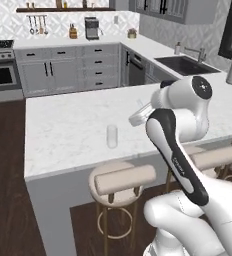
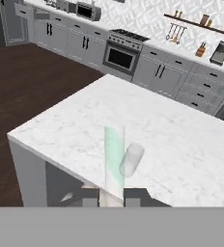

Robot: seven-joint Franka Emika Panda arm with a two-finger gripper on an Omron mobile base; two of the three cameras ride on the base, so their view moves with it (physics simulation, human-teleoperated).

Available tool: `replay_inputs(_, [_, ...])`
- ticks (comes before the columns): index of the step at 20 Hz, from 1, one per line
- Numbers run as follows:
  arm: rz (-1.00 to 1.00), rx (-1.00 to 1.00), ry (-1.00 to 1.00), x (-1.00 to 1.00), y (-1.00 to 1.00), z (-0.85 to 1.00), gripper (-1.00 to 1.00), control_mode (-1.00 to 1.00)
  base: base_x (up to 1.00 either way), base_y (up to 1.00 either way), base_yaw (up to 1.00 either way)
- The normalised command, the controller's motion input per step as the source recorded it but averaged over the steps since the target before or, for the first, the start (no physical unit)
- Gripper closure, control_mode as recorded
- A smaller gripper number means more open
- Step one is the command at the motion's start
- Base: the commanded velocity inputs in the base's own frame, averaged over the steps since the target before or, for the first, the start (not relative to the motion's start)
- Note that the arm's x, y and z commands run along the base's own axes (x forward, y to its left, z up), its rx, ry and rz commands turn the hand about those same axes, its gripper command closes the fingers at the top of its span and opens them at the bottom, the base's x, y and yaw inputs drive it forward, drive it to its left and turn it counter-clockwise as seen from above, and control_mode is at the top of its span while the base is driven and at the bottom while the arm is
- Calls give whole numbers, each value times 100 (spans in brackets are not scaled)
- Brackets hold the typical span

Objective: Take a straw from the drawer in front and place it inside the glass cup on the dining counter.

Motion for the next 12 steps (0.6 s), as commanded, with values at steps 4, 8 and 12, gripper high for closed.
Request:
replay_inputs(4, [0,0,0,0,0,0,100,100,87,0,5])
replay_inputs(8, [0,0,0,0,0,0,100,100,87,0,6])
replay_inputs(12, [0,0,0,0,0,0,100,100,59,0,9])
